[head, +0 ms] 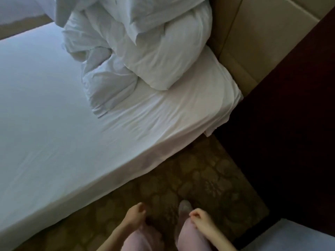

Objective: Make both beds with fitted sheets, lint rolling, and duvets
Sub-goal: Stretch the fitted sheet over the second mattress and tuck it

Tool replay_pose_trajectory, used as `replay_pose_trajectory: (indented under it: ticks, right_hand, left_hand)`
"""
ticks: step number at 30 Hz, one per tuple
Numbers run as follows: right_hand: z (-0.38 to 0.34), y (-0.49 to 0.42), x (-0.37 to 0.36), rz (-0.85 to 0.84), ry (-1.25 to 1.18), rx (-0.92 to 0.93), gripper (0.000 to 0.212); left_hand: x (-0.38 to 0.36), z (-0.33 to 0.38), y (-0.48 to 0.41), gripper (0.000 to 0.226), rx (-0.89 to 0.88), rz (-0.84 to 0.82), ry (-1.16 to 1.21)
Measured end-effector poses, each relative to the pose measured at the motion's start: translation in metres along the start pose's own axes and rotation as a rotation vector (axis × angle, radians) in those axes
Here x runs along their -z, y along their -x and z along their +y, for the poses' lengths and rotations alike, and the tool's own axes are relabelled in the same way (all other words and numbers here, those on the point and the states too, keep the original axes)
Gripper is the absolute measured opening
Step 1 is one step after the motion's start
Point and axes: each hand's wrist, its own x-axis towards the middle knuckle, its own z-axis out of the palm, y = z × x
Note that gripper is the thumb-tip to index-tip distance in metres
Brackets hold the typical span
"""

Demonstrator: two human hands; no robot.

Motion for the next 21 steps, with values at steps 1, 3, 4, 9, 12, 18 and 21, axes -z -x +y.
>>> replay_pose_trajectory:
  ticks: [1, 3, 4, 9, 12, 18, 21]
  right_hand:
    - [-0.010, -0.014, 0.004, -0.020, 0.000, -0.012, 0.017]
    - [-0.026, -0.042, 0.002, -0.003, -0.001, 0.041, 0.017]
    - [-0.031, -0.060, -0.001, 0.008, -0.010, 0.084, 0.015]
    - [-0.068, -0.168, -0.031, 0.066, -0.095, 0.178, 0.024]
    - [-0.105, -0.237, -0.049, 0.135, -0.316, 0.251, 0.049]
    - [-0.140, -0.368, -0.052, 0.514, -1.014, 0.495, 0.118]
    - [-0.138, -0.415, -0.061, 0.514, -1.158, 0.669, 0.081]
  left_hand:
    - [-0.002, -0.003, -0.011, 0.015, 0.016, 0.010, 0.017]
    - [-0.001, -0.003, -0.034, 0.015, 0.020, 0.043, 0.057]
    - [0.000, -0.003, -0.048, 0.015, 0.019, 0.064, 0.080]
    - [-0.004, -0.015, -0.134, 0.011, 0.017, 0.183, 0.283]
    - [-0.001, -0.021, -0.199, 0.031, 0.087, 0.059, 1.005]
    - [-0.022, -0.041, -0.335, 0.075, -0.106, -0.204, 1.720]
    - [-0.044, -0.048, -0.384, 0.065, -0.195, -0.236, 1.754]
